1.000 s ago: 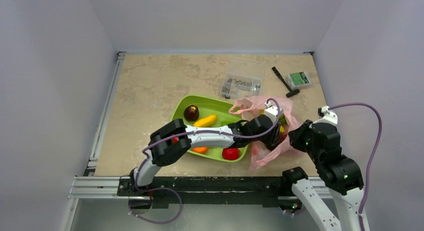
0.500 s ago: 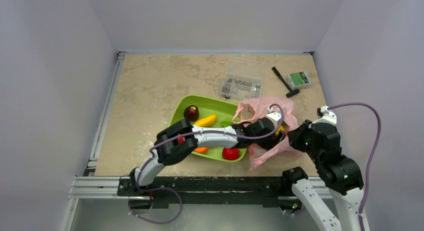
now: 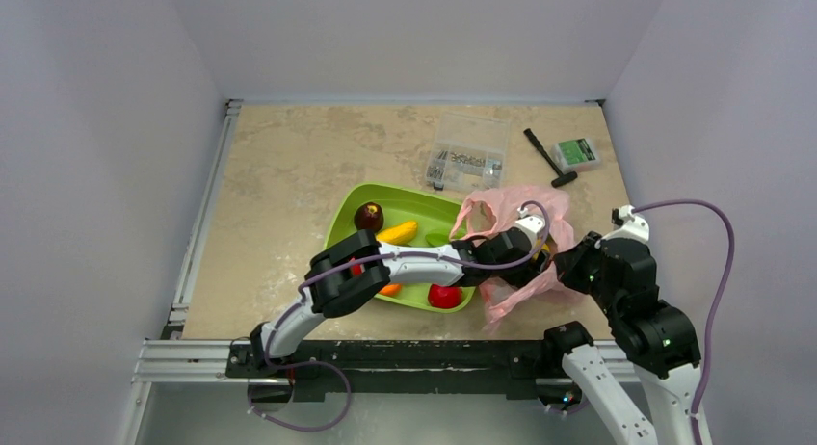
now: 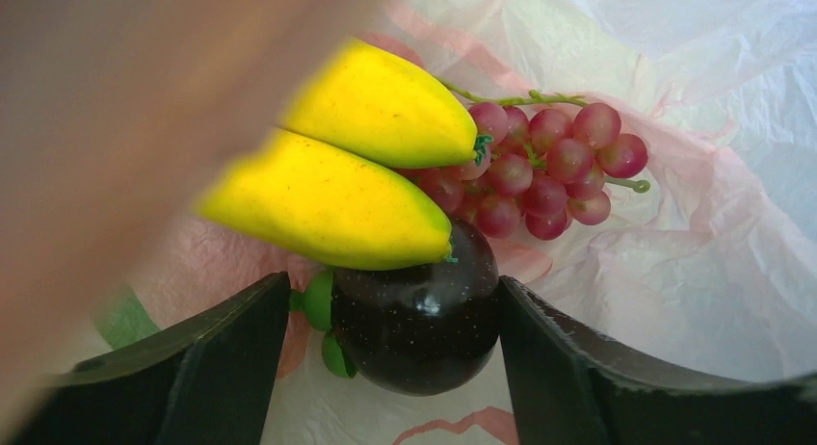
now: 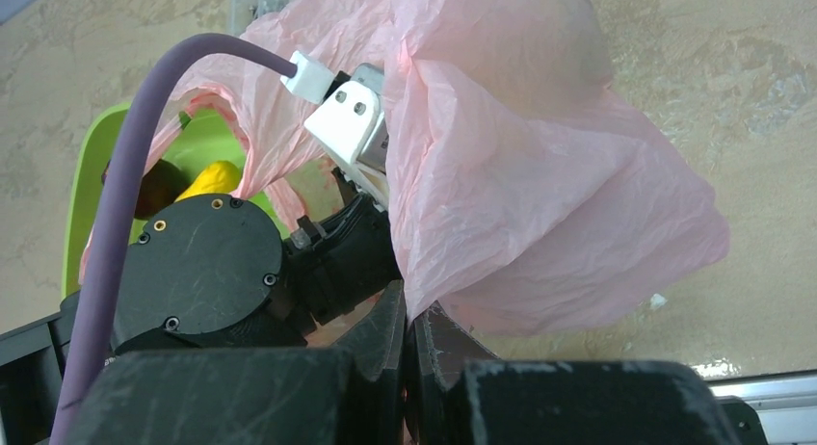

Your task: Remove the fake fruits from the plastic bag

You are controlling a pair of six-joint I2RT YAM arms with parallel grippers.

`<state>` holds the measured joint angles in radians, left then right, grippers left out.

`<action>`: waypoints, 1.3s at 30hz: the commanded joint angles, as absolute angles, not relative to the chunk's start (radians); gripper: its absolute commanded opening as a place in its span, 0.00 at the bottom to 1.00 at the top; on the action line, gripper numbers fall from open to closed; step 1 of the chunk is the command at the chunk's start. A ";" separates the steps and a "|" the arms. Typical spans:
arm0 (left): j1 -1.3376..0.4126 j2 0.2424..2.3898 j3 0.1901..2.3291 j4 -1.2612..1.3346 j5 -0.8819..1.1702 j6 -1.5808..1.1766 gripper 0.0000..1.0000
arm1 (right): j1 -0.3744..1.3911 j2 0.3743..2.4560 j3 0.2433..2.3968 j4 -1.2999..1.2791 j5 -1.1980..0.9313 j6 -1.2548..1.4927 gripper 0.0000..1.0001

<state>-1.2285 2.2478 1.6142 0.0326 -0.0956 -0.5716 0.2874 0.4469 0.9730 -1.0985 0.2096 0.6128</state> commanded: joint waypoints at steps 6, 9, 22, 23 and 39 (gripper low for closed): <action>-1.217 2.168 1.571 0.025 -0.077 -0.509 0.39 | 0.286 0.429 0.956 -1.056 0.208 0.616 0.00; -1.210 2.105 1.553 0.028 -0.062 -0.506 0.31 | 0.286 0.424 0.945 -1.050 0.212 0.621 0.00; -1.184 1.936 1.533 0.002 -0.005 -0.476 0.16 | 0.287 0.411 0.913 -1.027 0.239 0.637 0.00; -1.184 1.920 1.531 0.002 -0.005 -0.471 0.15 | 0.286 0.412 0.911 -1.024 0.239 0.636 0.00; -1.168 1.471 1.233 -0.105 0.037 -0.387 0.07 | 0.286 0.426 0.889 -1.006 0.253 0.650 0.00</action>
<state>-1.1828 1.5936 1.3090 -0.0799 0.0513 -0.4404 0.2878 0.4179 0.8913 -1.0409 0.2256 0.6437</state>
